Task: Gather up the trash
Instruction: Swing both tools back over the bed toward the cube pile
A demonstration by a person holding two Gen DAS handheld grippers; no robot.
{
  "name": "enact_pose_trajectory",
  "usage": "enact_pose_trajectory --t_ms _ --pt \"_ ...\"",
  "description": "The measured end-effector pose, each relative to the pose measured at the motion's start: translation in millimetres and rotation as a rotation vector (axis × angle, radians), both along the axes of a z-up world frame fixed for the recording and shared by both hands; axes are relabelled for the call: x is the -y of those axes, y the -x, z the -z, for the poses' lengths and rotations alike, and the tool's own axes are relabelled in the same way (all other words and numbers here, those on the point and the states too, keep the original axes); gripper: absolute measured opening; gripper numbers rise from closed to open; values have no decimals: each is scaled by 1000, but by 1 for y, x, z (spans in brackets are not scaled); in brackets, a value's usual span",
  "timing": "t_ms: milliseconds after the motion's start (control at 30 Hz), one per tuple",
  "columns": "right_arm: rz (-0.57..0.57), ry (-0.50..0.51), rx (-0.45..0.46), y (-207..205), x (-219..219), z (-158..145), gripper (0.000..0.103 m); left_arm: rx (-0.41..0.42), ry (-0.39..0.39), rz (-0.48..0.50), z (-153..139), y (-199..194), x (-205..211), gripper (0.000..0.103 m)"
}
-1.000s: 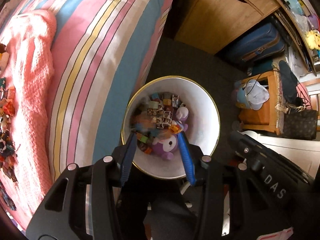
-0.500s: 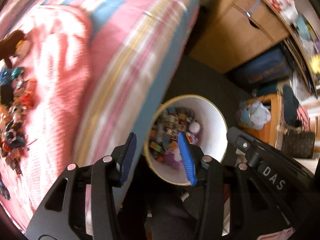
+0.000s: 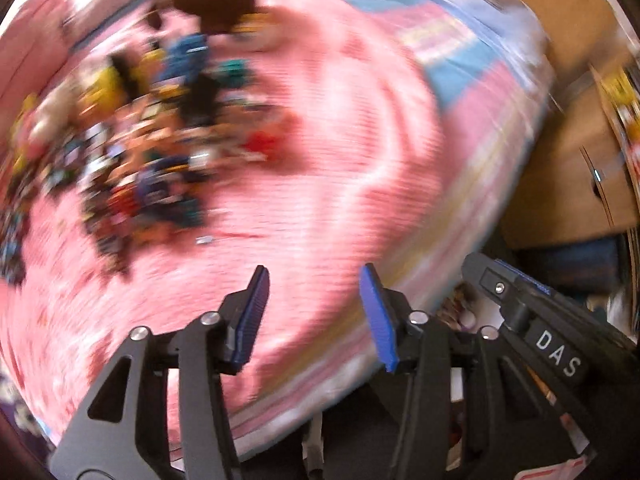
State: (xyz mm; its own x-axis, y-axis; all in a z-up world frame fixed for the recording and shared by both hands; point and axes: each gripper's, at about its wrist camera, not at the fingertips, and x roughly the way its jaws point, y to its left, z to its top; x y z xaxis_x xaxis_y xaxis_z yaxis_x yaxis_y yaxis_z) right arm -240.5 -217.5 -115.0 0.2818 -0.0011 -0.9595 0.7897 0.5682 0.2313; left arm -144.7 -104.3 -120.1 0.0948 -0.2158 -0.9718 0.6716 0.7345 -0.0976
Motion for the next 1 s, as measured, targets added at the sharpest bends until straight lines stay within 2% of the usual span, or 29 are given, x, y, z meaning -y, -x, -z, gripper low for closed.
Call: enact_pose_trajectory --t_ms 133,233,633,833,1000 --pt "-153 4 20 -53 -41 -4 35 16 -1 -159 -4 -35 -61 48" --pt "-271 28 29 -86 -76 -8 37 11 -2 -274 -4 -56 -101 48" --pt "-645 10 24 -194 -214 1 38 -5 14 -716 4 -109 -270 48" --pt "-767 6 15 -237 -277 11 38 -14 9 -892 16 -130 -349 48" --pt "-845 3 5 -283 -323 23 38 -7 14 -1003 23 -152 -401 48"
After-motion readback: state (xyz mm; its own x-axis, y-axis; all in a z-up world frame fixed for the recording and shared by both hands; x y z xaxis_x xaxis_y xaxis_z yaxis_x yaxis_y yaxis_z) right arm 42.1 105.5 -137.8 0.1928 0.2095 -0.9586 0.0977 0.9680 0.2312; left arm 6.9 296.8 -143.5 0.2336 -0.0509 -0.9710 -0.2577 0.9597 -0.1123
